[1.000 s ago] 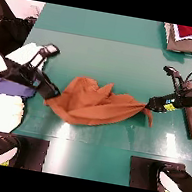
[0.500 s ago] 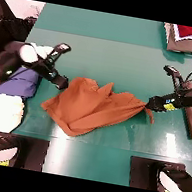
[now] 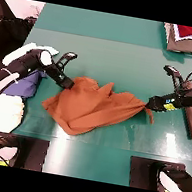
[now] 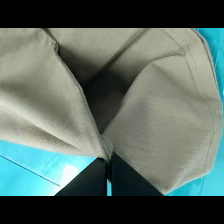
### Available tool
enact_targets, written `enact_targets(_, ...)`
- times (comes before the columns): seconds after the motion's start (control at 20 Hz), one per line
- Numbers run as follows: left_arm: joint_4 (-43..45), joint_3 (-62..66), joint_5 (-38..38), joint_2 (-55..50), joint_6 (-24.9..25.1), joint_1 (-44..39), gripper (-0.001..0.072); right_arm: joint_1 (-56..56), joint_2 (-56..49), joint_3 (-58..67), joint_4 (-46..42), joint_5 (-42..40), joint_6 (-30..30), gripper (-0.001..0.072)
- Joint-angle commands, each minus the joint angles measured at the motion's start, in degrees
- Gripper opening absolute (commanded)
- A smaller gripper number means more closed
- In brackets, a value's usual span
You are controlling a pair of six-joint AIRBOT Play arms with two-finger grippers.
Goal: Fold the shirts.
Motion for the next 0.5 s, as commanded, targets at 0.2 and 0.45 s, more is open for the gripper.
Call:
enact_targets(0.2, 10.23, 20.06, 0.0, 14.69, -2.75, 0.04, 0.0025, -7.04, 0.02, 15.58, 0.02, 2.64, 0.0, 0.0017)
enact_targets(0.45, 11.15, 32.81, 1.55, 27.76, -2.73, 0.04, 0.0025, -11.32, 0.04, 36.61, 0.04, 2.82, 0.0, 0.0017)
